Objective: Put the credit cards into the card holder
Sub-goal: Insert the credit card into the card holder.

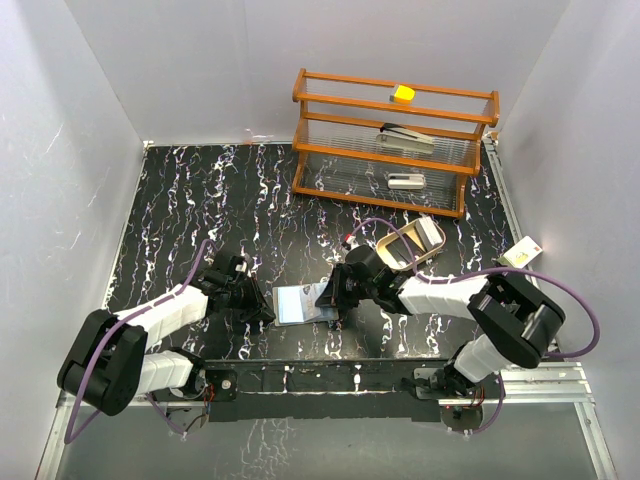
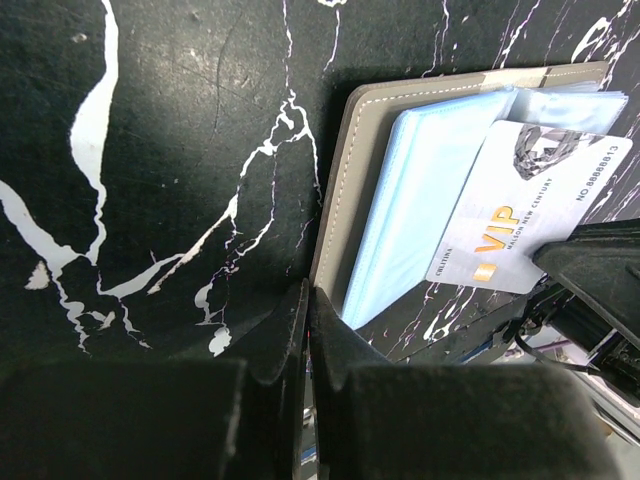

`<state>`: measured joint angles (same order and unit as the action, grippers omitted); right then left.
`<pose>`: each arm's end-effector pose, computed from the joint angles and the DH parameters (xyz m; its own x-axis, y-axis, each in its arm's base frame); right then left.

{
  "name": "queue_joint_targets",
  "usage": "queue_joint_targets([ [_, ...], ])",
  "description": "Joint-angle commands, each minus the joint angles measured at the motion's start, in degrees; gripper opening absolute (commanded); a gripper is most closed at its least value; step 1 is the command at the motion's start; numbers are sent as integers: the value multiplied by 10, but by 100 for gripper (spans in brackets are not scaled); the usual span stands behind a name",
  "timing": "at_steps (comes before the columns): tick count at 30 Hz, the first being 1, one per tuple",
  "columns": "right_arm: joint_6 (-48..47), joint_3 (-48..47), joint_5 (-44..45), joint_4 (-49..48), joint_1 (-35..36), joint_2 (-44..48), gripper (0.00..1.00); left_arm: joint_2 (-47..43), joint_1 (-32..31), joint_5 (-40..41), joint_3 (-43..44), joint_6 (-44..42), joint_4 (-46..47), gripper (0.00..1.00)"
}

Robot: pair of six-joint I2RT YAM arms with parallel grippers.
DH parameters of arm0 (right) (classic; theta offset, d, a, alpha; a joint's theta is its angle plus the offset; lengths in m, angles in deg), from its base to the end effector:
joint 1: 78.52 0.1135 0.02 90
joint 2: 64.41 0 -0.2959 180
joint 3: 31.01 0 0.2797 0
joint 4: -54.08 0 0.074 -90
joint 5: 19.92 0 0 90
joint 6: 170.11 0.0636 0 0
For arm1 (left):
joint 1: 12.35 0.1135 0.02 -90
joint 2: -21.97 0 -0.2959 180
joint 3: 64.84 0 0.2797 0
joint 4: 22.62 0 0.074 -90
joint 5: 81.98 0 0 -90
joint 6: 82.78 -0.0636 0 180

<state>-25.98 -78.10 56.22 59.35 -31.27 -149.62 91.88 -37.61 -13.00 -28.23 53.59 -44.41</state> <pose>0.2019 0.2409 0.1425 -0.9467 0.1349 -0.2925 -0.1091 0.7200 0.6853 0.1969 -0.1181 0.1285 -0.9344 -0.3062 -0.1820 -0.1339 0.7753 -0.6172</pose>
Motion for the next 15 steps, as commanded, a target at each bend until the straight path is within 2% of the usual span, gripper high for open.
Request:
queue_joint_targets([
  [1,-2,7,-2,-33,3,-14,1,4,-1,-12,-8,-1,2,0],
  [15,-1,6,-1,-36,3,-24,4,2,-1,-16,-9,-1,3,0],
])
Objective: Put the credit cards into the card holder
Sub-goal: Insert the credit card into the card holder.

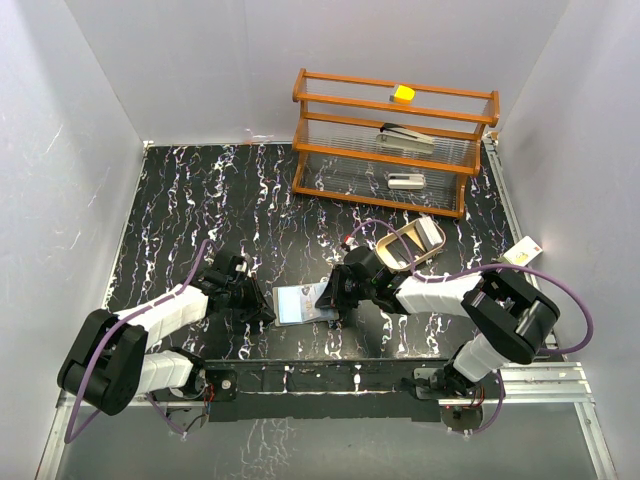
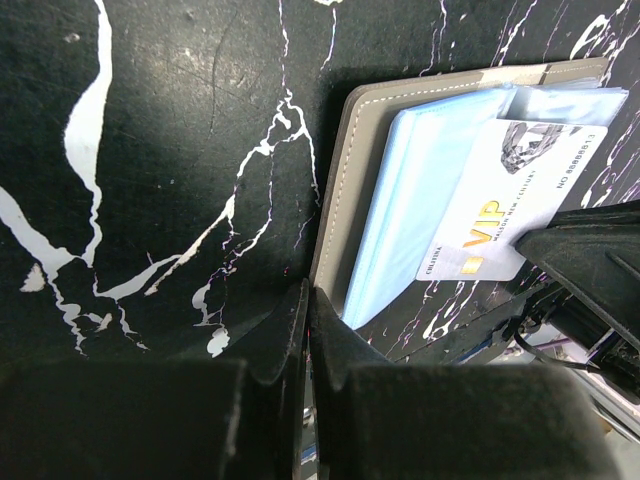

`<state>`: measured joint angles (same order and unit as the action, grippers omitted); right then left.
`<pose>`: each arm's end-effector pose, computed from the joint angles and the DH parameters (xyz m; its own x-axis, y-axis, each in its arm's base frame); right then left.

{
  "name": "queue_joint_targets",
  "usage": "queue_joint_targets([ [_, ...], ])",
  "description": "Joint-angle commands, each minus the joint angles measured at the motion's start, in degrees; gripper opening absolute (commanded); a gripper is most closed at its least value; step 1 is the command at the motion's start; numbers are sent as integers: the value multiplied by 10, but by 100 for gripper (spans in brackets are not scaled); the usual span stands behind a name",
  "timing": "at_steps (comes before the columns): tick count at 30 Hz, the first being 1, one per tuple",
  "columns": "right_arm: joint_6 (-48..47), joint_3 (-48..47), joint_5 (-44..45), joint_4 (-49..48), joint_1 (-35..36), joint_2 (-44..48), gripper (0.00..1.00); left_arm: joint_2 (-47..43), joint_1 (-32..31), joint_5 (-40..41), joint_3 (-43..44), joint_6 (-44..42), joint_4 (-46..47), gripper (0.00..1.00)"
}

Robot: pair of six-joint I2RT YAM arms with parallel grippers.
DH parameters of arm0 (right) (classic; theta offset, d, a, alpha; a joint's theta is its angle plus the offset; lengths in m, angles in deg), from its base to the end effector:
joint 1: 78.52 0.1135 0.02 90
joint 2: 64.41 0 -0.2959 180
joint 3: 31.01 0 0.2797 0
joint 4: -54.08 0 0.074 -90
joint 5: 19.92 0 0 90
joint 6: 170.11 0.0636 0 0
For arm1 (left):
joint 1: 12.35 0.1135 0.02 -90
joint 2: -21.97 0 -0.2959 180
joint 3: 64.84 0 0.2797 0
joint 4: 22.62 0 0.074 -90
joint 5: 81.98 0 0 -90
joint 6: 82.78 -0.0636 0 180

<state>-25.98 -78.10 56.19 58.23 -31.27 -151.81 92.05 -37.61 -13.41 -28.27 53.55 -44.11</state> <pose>0.2038 0.2430 0.1331 -0.9505 0.1307 -0.2820 -0.1006 0.7292 0.6769 0.1970 -0.1186 0.1282 -0.9360 -0.3029 -0.1796 -0.1307 0.7724 -0.6215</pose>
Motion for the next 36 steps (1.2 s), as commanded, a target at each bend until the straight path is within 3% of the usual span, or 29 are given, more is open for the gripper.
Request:
queue_joint_targets([
  [1,0,6,0,-26,3,-1,4,0,-1,-12,-8,0,-1,0],
  [26,6,4,33,-34,3,-5,4,-2,-1,-29,-26,21,26,0],
  [31,4,-8,29,-28,19,-19,11,-2,-1,-33,-27,29,37,0],
  [36,-29,-49,61,76,24,-24,26,-5,-1,-43,-34,41,48,0],
])
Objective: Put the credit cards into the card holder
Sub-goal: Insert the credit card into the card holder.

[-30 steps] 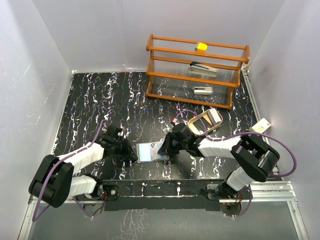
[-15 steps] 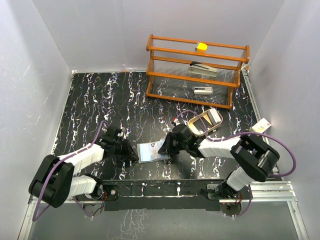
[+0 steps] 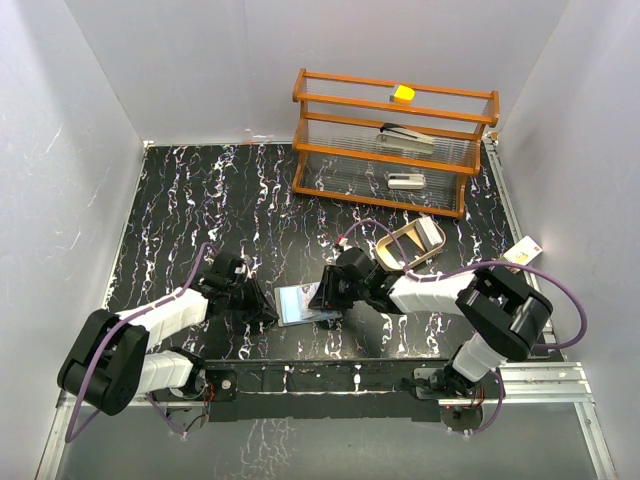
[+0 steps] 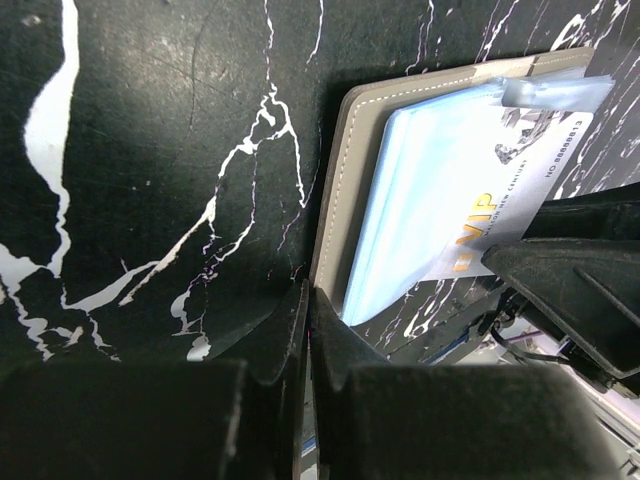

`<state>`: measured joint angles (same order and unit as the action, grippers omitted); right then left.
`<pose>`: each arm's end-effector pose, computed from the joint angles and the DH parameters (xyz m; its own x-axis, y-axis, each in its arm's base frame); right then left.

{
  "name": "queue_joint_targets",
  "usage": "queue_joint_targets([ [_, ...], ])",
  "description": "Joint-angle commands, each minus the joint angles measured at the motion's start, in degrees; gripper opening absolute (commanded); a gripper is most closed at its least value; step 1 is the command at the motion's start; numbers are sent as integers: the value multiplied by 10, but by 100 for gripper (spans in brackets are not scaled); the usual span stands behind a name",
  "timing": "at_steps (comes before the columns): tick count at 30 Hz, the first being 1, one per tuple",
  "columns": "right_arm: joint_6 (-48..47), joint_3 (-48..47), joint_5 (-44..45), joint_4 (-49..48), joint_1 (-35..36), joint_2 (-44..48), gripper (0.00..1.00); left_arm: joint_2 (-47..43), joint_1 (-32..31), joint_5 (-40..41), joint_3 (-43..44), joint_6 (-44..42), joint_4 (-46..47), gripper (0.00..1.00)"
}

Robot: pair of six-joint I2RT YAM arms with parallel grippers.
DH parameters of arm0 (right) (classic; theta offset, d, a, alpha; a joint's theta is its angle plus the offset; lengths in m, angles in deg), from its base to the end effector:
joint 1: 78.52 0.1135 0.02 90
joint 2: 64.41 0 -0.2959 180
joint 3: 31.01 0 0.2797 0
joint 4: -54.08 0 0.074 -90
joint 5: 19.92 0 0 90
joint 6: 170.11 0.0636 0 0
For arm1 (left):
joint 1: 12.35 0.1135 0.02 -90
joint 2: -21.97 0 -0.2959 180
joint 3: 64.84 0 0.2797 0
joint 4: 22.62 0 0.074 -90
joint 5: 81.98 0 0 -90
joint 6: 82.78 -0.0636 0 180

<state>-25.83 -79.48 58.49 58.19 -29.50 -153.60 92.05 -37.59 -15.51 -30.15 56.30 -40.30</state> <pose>0.2031 0.2533 0.1308 -0.9462 0.1235 -0.2991 -0.1110 0.7444 0.6585 0.1942 -0.1196 0.1239 -0.9330 -0.3261 -0.1524 -0.1482 0.7338 -0.6630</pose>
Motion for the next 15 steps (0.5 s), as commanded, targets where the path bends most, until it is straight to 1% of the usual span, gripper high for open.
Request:
queue_joint_targets([
  [1,-37,-40,42,88,6,-2,27,-6,-1,-28,-17,17,11,0],
  [11,-86,-91,109,210,6,19,34,-4,-1,-19,-15,-9,-4,0],
  [15,-89,-91,118,214,6,34,36,-23,-1,-10,-13,-8,-6,0],
])
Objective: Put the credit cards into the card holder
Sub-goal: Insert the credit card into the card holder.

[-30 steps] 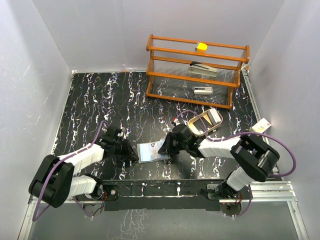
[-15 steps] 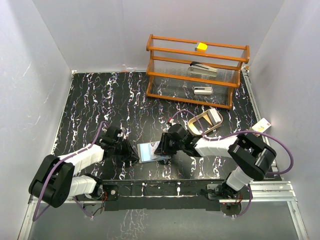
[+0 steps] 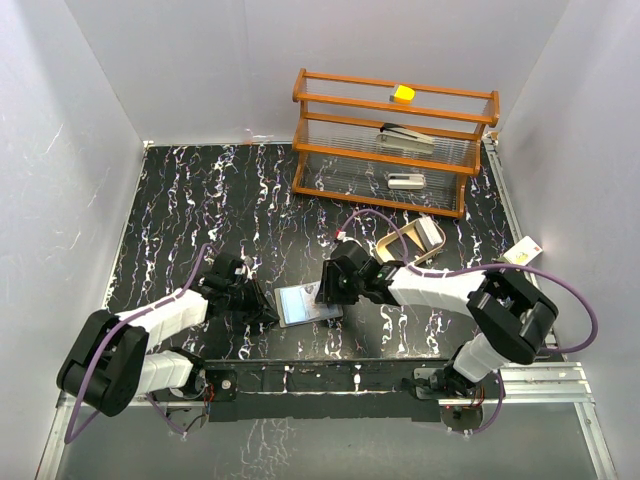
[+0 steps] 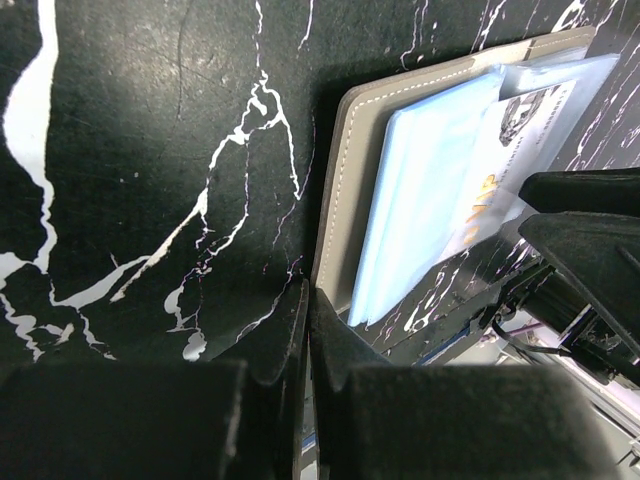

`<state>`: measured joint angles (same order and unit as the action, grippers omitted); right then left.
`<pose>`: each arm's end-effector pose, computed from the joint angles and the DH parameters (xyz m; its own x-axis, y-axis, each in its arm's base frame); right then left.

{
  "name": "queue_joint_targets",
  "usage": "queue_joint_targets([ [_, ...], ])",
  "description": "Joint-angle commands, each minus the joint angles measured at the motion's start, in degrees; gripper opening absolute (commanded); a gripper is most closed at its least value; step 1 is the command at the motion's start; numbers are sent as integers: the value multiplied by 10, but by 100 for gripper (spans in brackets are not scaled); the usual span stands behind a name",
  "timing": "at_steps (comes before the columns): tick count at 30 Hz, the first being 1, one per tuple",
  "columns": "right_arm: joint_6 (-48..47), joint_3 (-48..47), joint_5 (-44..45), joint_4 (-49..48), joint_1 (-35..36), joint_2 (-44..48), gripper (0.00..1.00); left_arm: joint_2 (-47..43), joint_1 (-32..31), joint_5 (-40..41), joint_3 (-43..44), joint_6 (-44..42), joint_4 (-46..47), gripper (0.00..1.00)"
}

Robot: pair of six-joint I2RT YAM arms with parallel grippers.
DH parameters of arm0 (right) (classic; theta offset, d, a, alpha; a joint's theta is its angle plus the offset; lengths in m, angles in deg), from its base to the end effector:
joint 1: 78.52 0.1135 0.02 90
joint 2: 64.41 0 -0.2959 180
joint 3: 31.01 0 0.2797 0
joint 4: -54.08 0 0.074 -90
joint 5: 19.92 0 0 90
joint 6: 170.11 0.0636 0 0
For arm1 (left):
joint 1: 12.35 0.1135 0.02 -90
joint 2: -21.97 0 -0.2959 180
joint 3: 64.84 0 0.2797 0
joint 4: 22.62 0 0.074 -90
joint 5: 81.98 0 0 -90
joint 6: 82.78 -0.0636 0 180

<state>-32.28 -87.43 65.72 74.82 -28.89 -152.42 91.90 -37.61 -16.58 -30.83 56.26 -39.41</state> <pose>0.2113 0.2560 0.1539 -0.9295 0.0476 -0.3657 -0.1502 0.8568 0.4933 0.1920 -0.1199 0.1225 -0.9369 -0.3171 -0.1471 -0.1395 0.7249 -0.6746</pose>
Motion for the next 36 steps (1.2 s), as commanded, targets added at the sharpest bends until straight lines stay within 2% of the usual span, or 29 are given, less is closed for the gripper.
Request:
queue_joint_targets([
  [1,-25,-11,42,43,0,23,36,-24,-1,2,-5,-8,-17,0],
  [16,-22,6,-9,-60,6,-14,31,-22,-1,-5,-3,-6,-15,0],
  [25,-10,-4,-16,-88,15,-33,24,-19,-1,-10,-6,-5,-10,0],
  [36,-28,-4,-26,-137,35,-50,24,-14,-1,-15,-2,-3,-2,0],
])
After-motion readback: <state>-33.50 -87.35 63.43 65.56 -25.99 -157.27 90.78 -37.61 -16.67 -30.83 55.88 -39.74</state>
